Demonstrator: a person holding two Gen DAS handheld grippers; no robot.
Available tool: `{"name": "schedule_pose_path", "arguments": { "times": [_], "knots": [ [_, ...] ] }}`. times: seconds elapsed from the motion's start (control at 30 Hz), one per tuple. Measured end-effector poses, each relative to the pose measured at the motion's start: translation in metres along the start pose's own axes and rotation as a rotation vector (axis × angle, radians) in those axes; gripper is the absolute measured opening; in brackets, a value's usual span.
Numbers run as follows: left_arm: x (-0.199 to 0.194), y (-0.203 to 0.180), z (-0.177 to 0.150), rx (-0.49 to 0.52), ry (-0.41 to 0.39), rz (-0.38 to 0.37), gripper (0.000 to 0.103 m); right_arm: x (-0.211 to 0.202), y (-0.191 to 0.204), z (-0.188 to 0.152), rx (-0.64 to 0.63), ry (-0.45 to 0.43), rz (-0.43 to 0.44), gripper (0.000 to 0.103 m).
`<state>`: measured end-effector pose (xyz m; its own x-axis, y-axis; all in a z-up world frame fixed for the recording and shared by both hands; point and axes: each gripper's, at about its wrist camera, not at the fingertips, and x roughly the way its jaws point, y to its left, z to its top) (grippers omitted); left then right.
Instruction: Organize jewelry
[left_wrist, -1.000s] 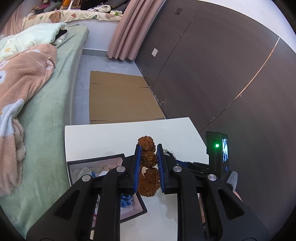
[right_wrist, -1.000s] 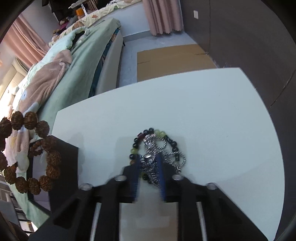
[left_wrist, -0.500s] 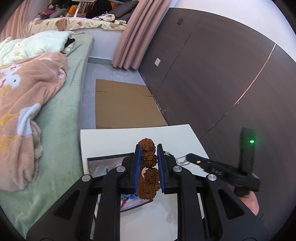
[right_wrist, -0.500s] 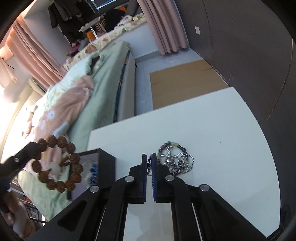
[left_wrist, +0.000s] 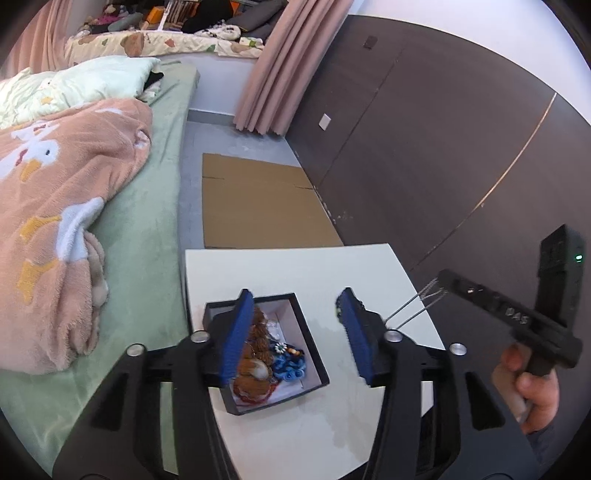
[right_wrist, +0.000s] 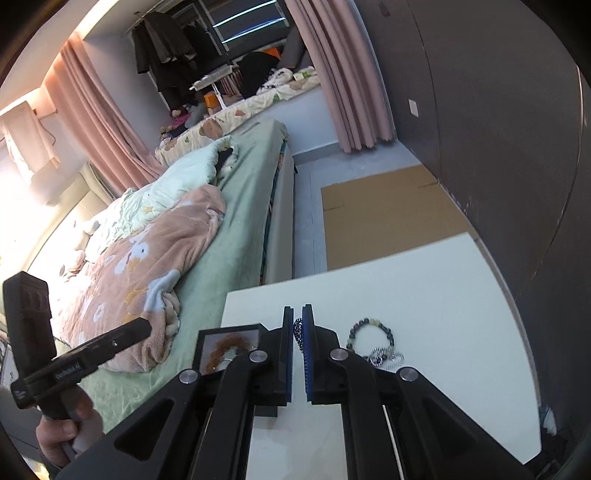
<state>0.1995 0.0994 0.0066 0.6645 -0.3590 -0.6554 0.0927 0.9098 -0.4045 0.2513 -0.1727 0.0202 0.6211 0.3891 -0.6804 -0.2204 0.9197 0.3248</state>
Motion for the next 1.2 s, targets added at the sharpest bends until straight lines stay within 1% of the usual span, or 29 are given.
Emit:
{"name": "schedule_pose_path", "arguments": {
  "times": [0.03, 0.07, 0.1, 0.17, 0.23, 0.27, 0.47, 0.77, 1.0, 1.2],
  "knots": [
    [-0.001, 0.001, 0.0, -0.004, -0.002, -0.001, 0.058, -0.006, 0.006, 0.003, -0.013, -0.011, -0.003, 0.005],
    [-0.003, 0.002, 0.002, -0.006, -0.008, -0.001, 0.068, -0.009, 0.009, 0.007, -0.021, -0.018, -0.003, 0.005],
    [-0.005, 0.002, 0.002, -0.005, -0.016, 0.004, 0.076, -0.014, 0.013, 0.009, -0.03, -0.026, -0.003, 0.005],
    [-0.009, 0.002, 0.004, 0.005, -0.036, 0.023, 0.082, -0.023, 0.023, 0.017, -0.05, -0.042, -0.008, 0.005],
    [-0.013, 0.003, 0.006, 0.009, -0.049, 0.023, 0.09, -0.033, 0.032, 0.027, -0.074, -0.062, -0.017, 0.005],
    [-0.015, 0.004, 0.006, 0.01, -0.059, 0.01, 0.098, -0.038, 0.036, 0.031, -0.085, -0.071, -0.023, 0.005],
    [-0.018, 0.005, 0.009, 0.01, -0.062, -0.024, 0.098, -0.07, 0.058, 0.06, -0.128, -0.125, -0.058, 0.005],
    [-0.034, 0.008, 0.011, 0.023, -0.112, 0.008, 0.098, -0.11, 0.098, 0.091, -0.198, -0.196, -0.078, 0.005],
    [-0.042, 0.019, 0.013, -0.004, -0.135, 0.015, 0.098, -0.12, 0.133, 0.103, -0.255, -0.214, -0.064, 0.005],
    [-0.045, 0.026, 0.014, -0.023, -0.131, 0.012, 0.098, -0.12, 0.162, 0.103, -0.3, -0.213, -0.047, 0.005]
  ]
}}
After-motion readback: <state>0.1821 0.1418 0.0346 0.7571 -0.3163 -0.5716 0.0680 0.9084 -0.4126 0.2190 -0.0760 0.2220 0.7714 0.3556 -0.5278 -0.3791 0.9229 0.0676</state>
